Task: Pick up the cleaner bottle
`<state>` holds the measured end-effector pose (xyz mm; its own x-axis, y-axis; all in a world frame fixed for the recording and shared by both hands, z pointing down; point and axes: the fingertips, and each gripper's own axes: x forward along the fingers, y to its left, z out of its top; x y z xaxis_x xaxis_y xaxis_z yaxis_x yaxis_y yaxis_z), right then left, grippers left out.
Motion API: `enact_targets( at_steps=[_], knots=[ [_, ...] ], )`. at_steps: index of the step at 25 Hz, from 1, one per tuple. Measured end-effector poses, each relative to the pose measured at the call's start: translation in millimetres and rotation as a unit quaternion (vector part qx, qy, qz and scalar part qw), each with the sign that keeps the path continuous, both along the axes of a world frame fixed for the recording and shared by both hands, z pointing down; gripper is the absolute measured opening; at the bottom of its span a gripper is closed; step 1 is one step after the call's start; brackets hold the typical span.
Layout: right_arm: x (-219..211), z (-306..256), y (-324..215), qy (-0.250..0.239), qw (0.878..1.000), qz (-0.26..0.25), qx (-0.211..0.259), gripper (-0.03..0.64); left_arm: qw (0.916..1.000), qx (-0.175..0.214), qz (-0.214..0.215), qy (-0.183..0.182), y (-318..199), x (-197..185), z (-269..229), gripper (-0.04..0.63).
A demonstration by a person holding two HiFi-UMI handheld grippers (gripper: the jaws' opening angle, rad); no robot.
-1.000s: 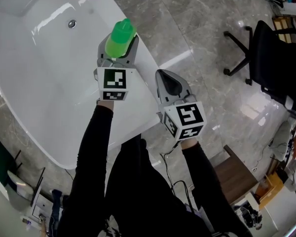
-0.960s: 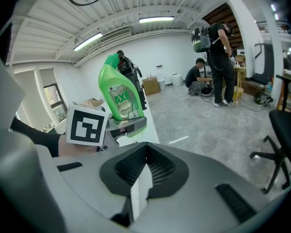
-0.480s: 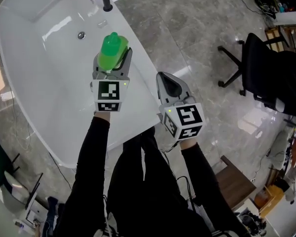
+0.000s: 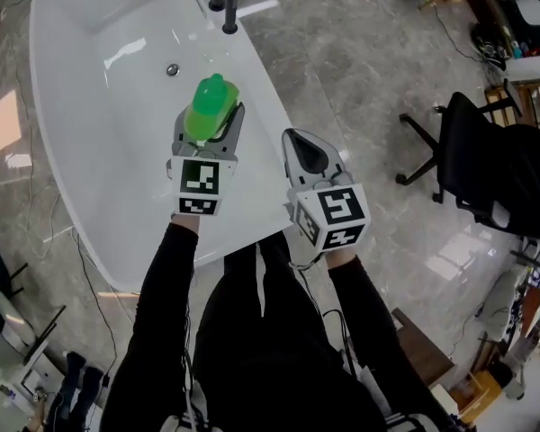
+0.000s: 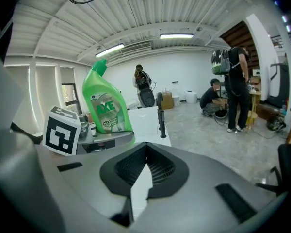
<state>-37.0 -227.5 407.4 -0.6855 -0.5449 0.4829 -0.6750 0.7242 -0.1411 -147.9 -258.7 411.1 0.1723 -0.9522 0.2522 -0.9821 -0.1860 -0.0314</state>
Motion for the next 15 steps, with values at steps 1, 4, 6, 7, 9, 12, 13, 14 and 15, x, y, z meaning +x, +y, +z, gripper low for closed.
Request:
enact_targets(
  at_steps=[1, 4, 6, 7, 9, 12, 13, 14, 15],
  knots=[
    [-3.2, -4.8, 0.8, -0.002, 1.0, -0.006, 0.004, 0.002, 1.0, 0.0, -0.003, 0.001, 4.3, -1.7, -3.7, 0.204],
    [-12.6, -16.1, 4.4, -0.006, 1.0, -0.022, 0.014, 0.002, 0.9999, 0.003, -0.013, 0.002, 17.8, -7.3, -12.7, 0.204],
    [-18.3, -22.7, 8.5, -0.009, 0.999, -0.032, 0.018, 0.002, 0.9998, 0.004, -0.021, 0.001, 27.3, -11.6, -18.9, 0.204],
    [-20.6, -26.0, 11.4, -0.01, 0.999, -0.038, 0.02, 0.002, 0.9997, 0.004, -0.026, 0.001, 32.3, -13.6, -22.0, 0.204],
    [-24.3, -32.1, 18.0, -0.013, 0.998, -0.049, 0.023, 0.002, 0.9993, 0.004, -0.036, 0.0, 42.3, -17.3, -28.0, 0.204],
    [-28.5, -39.3, 28.6, -0.019, 0.997, -0.065, 0.025, 0.002, 0.9988, 0.004, -0.05, 0.0, 58.2, -20.9, -35.5, 0.204],
    [-29.8, -41.3, 32.5, -0.022, 0.997, -0.07, 0.025, 0.002, 0.9986, 0.004, -0.053, 0.0, 63.9, -21.4, -37.6, 0.204],
    [-31.2, -43.2, 36.5, -0.025, 0.996, -0.076, 0.025, 0.002, 0.9984, 0.003, -0.057, 0.0, 69.8, -21.8, -39.6, 0.204],
    [-32.5, -44.9, 40.4, -0.027, 0.996, -0.082, 0.025, 0.002, 0.9982, 0.003, -0.06, -0.001, 75.9, -22.1, -41.6, 0.204]
  ],
)
